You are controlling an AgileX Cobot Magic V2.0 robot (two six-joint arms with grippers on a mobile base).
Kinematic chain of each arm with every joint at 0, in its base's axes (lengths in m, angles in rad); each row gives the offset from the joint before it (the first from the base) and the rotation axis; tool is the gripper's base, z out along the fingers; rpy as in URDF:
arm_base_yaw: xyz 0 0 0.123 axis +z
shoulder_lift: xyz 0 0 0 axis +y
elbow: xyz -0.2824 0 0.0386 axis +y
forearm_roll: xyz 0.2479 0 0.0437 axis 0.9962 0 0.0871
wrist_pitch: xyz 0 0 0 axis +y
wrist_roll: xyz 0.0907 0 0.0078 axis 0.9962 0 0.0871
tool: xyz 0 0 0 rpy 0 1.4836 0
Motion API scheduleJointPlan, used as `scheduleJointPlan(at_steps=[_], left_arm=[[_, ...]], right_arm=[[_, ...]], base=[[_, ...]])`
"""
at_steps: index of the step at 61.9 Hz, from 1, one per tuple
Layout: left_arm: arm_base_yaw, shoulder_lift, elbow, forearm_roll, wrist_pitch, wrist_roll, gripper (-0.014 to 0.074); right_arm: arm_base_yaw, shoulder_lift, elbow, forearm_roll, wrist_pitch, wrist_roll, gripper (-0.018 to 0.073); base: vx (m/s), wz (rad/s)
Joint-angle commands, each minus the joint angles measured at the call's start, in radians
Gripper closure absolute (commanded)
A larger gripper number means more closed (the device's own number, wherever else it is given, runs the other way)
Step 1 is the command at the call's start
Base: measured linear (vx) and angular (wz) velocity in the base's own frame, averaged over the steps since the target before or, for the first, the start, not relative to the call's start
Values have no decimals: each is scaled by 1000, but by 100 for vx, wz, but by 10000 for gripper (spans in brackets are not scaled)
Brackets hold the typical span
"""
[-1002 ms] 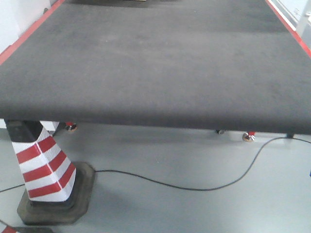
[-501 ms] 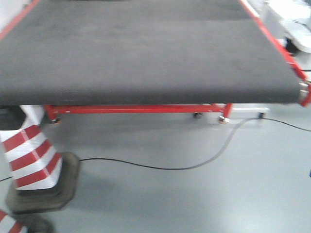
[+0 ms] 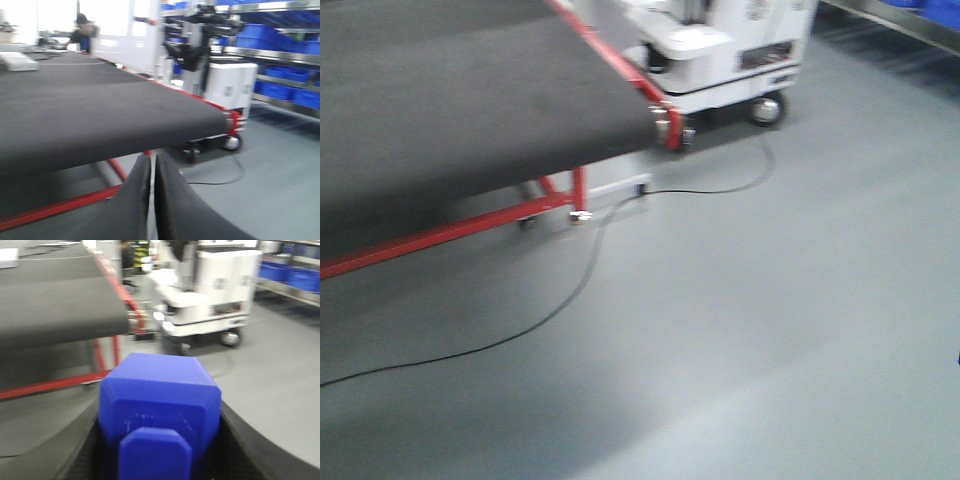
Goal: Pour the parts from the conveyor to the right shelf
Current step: 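Drive the base away from the conveyor holding the part in the right gripper, then drive along the yellow floor line past the metal carts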
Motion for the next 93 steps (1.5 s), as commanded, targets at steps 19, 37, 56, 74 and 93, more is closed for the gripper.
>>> scheduleJointPlan(at_steps=[19, 37, 56, 74, 93], left_arm=[[-8, -12, 32, 0, -76, -8, 603], [-8, -12, 32, 0, -76, -8, 603], [-8, -12, 32, 0, -76, -8, 603], [-8, -12, 32, 0, -76, -8, 603], [-8, -12, 32, 0, -76, -8, 603]], right_arm=[[-3, 17, -26, -11, -81, -4, 565], [-3, 17, -26, -11, -81, -4, 565], [-3, 17, -26, -11, -81, -4, 565], [-3, 17, -26, -11, -81, -4, 565], [-3, 17, -26, -11, -82, -4, 565]], base=[[-18, -82], [-17, -70], [-13, -85], [1, -110], [11, -90]])
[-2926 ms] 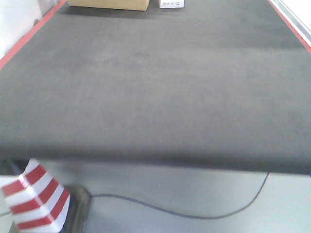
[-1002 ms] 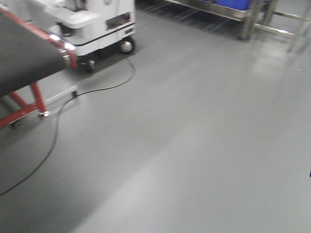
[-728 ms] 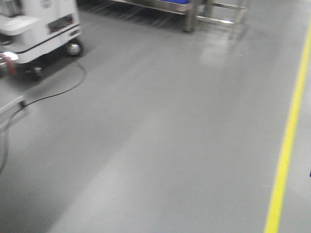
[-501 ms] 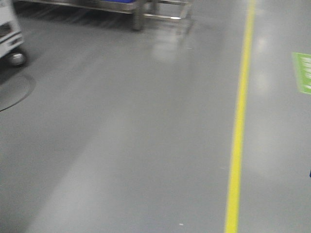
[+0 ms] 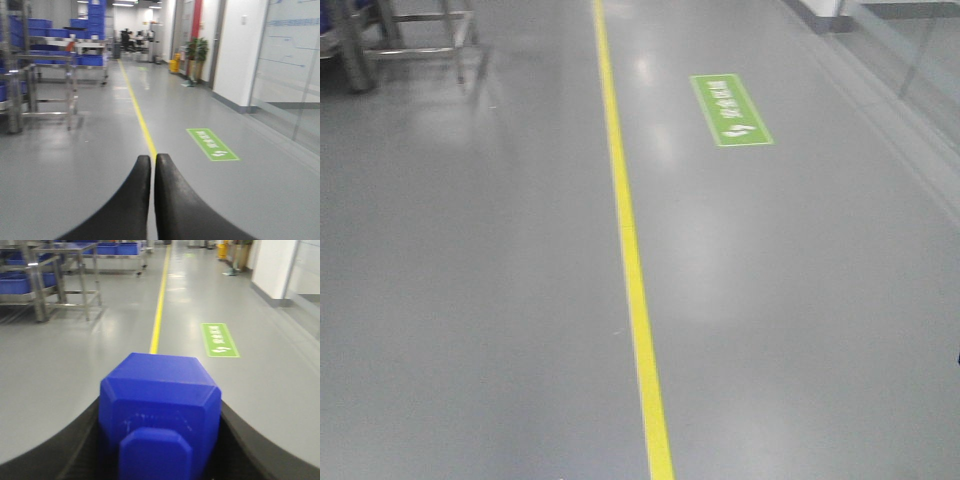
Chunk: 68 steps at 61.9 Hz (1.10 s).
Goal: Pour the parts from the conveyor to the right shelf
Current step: 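Drive along the yellow floor line past the metal carts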
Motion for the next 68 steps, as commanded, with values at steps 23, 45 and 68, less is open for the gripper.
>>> scheduleJointPlan(at_steps=[23, 45, 68], left_arm=[[-8, -12, 32, 0, -76, -8, 603], [-8, -12, 32, 0, -76, -8, 603], [-8, -12, 32, 0, -76, -8, 603]], right_arm=[[-3, 17, -26, -9, -82, -4, 565], [-3, 17, -26, -9, -82, -4, 565], [-3, 17, -26, -9, -82, -4, 565]], base=[[20, -34], [37, 17], [52, 24]])
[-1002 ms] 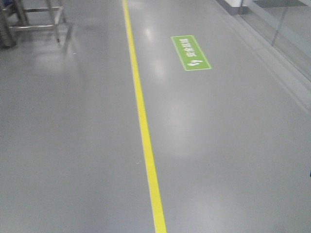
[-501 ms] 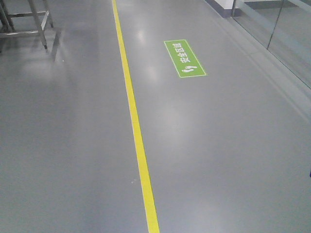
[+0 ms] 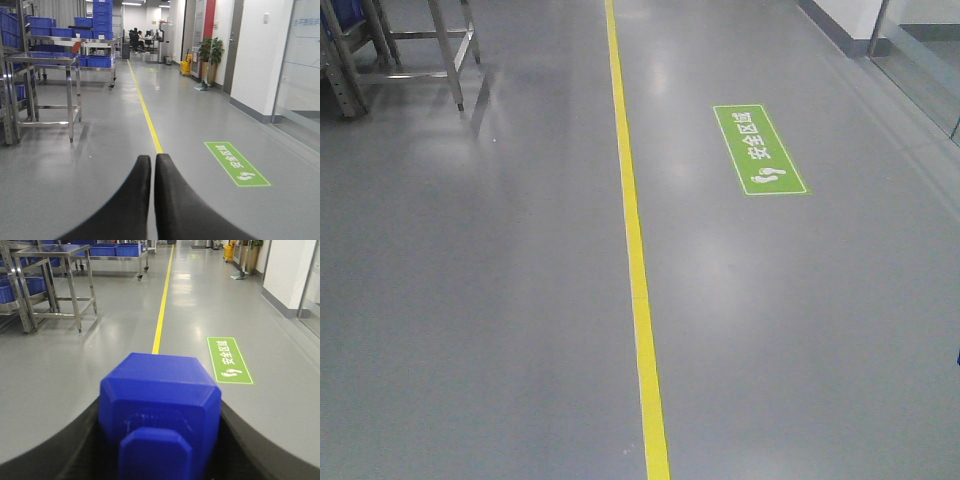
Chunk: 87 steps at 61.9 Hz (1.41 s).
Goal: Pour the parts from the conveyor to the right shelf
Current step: 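Drive along the yellow floor line past the metal carts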
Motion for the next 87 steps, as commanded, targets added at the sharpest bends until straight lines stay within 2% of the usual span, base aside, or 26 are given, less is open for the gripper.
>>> scheduleJointPlan(at_steps=[1, 41, 87], left_arm=[[-8, -12, 32, 0, -76, -8, 603], [-8, -12, 32, 0, -76, -8, 603], [-8, -12, 32, 0, -76, -8, 603]], right_arm=[[-3, 17, -26, -9, -82, -4, 565], [-3, 17, -26, -9, -82, -4, 565], [-3, 17, -26, -9, -83, -4, 565]], base=[[56, 16], [63, -1], [76, 6]])
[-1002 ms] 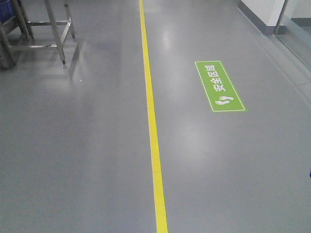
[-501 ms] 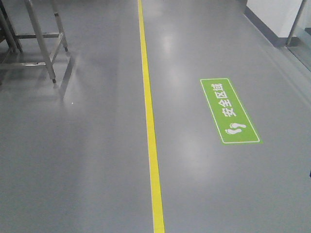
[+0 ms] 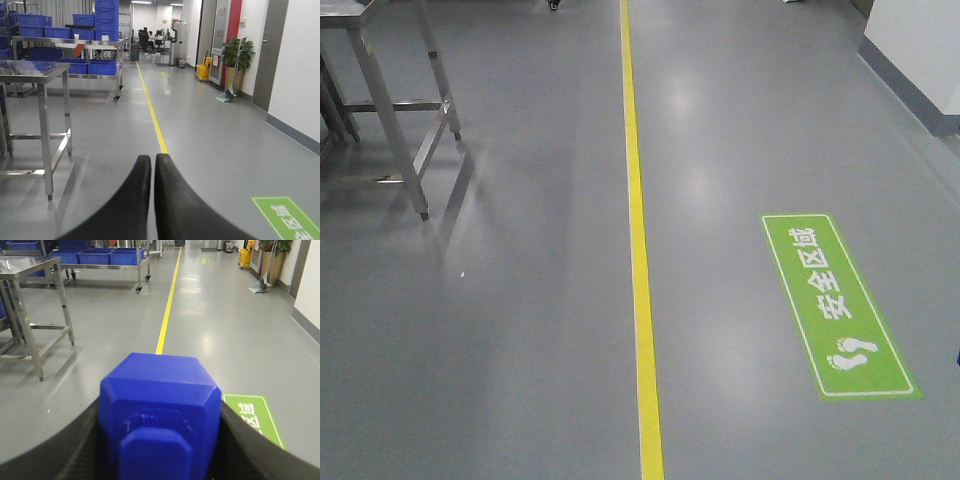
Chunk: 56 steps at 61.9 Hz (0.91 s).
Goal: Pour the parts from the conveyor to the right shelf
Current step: 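Drive along the yellow floor line past the metal carts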
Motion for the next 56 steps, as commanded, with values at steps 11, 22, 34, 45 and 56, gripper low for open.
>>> scheduleJointPlan(at_steps=[11, 22, 34, 45, 56], left_arm=[[-8, -12, 32, 0, -76, -8, 603], [-8, -12, 32, 0, -76, -8, 603], [-8, -12, 32, 0, -76, -8, 603], [-8, -12, 32, 0, -76, -8, 603], [-8, -12, 32, 0, -76, -8, 603]], right_arm=[[-3, 17, -26, -9, -79, -4, 565], [-3, 17, -26, -9, -77, -4, 565], [-3, 17, -26, -9, -77, -4, 565], [-3, 17, -26, -9, -76, -4, 565], [-3, 17, -26, -9, -76, -4, 565]], base=[[78, 2], [79, -1], [82, -2], [83, -1], [83, 2]])
